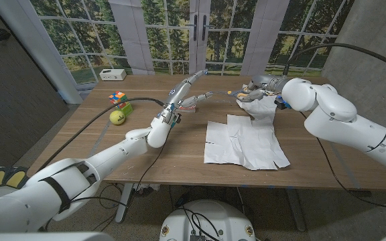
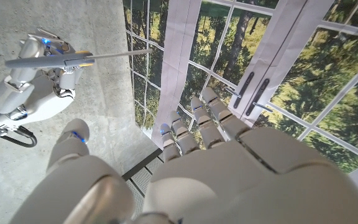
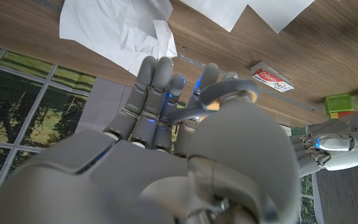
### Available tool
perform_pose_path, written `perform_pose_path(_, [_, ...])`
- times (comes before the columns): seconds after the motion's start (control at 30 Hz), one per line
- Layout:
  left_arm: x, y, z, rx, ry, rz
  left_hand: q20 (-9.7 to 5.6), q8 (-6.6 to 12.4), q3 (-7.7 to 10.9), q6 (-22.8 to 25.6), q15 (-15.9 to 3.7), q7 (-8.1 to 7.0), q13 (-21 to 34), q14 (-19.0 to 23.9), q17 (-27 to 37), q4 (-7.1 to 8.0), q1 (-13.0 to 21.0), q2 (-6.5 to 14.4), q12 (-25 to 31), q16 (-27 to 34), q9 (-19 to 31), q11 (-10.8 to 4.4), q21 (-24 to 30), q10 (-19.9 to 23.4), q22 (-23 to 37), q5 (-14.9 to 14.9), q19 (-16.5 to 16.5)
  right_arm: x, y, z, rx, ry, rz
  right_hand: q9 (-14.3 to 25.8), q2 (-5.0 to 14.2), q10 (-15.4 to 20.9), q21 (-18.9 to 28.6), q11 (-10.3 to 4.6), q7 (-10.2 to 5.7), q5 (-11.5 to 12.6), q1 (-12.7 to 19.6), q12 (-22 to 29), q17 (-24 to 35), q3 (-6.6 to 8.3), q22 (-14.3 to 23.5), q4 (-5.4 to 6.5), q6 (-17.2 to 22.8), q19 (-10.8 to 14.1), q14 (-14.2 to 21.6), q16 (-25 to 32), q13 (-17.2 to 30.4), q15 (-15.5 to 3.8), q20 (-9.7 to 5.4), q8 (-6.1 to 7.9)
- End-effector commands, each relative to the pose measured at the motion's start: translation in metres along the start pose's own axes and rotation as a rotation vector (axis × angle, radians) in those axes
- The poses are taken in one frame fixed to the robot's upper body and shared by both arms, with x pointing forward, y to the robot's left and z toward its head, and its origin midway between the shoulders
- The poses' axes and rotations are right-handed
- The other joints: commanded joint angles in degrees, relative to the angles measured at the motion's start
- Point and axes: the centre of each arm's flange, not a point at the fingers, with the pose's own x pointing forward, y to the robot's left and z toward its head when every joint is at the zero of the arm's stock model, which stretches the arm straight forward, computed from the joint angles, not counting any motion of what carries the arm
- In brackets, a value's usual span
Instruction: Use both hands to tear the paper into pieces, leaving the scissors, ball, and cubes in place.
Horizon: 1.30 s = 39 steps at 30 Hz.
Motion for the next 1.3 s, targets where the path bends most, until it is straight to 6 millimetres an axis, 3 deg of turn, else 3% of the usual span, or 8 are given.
perform_pose_path(0.03, [-0.006,0.008,-0.007,-0.002,0.062,0.036,-1.57,-0.49,-0.81,-1.18,-9.82,-0.19,0.08,-0.39,0.03,-0.04,0.75,-0.07,0.02,0.17,-0.03,0.23,-0.31,-0.67,0.28,0.65,-0.03,-0.001,-0.003,-0.012,0.065,0.006,0.005,0.17,1.50,7.80,0.53,-7.55,0.31,0.03,1.32,-0.32,-0.31,-0.28,-0.62,0.07,0.03,-0.48,0.67,0.53,-0.93,-8.36,-2.15,0.54])
perform_pose_path(0.63, [-0.015,0.018,-0.020,-0.020,0.161,0.091,-1.35,-2.16,-3.78,-6.39,-9.69,0.37,-0.02,-2.39,0.07,0.33,1.19,0.26,-0.14,0.11,-0.25,0.61,-1.63,-3.43,0.39,0.98,-0.21,-0.002,-0.006,-0.019,0.216,-0.028,0.022,-0.62,1.36,8.10,0.85,-7.22,0.03,0.51,0.97,-0.64,-2.20,-0.60,-4.21,0.23,-0.28,-0.46,0.97,0.79,-3.32,-8.36,-2.03,0.26])
perform_pose_path(0.97, [-0.017,0.020,-0.020,-0.039,0.180,0.108,-1.39,-2.16,-4.30,-6.98,-9.71,0.18,-0.03,-2.60,0.07,0.38,1.29,0.33,-0.07,0.15,-0.26,0.59,-1.86,-3.71,0.40,1.05,-0.21,-0.004,-0.006,-0.025,0.308,-0.054,0.012,-0.74,1.32,8.35,1.36,-7.25,-0.11,0.67,0.87,-0.24,-2.86,-0.74,-5.07,0.25,-0.15,-0.54,1.11,1.03,-3.49,-8.35,-1.95,0.36])
perform_pose_path(1.1, [-0.017,0.020,-0.019,-0.042,0.181,0.105,-1.40,-2.05,-4.51,-6.94,-9.71,0.20,-0.04,-2.64,0.07,0.40,1.35,0.36,0.03,0.18,-0.26,0.68,-1.96,-3.62,0.41,1.08,-0.22,-0.003,-0.004,-0.030,0.495,-0.135,0.059,-0.83,1.14,8.44,1.99,-7.10,0.04,0.76,0.97,-0.13,-3.21,-0.84,-5.03,0.11,0.10,-0.69,1.26,1.23,-3.79,-8.37,-1.81,0.46])
perform_pose_path(1.3, [-0.017,0.021,-0.019,-0.042,0.182,0.105,-1.41,-1.94,-4.77,-6.94,-9.65,0.13,-0.05,-2.55,0.07,0.42,1.43,0.40,0.10,0.28,-0.26,0.60,-2.06,-3.62,0.42,1.12,-0.17,-0.006,-0.008,-0.024,0.525,-0.168,0.042,-0.98,1.03,8.91,3.30,-7.02,0.13,0.85,0.99,0.18,-3.68,-1.01,-4.34,0.03,0.28,-0.84,1.35,1.49,-4.13,-8.29,-1.79,0.51])
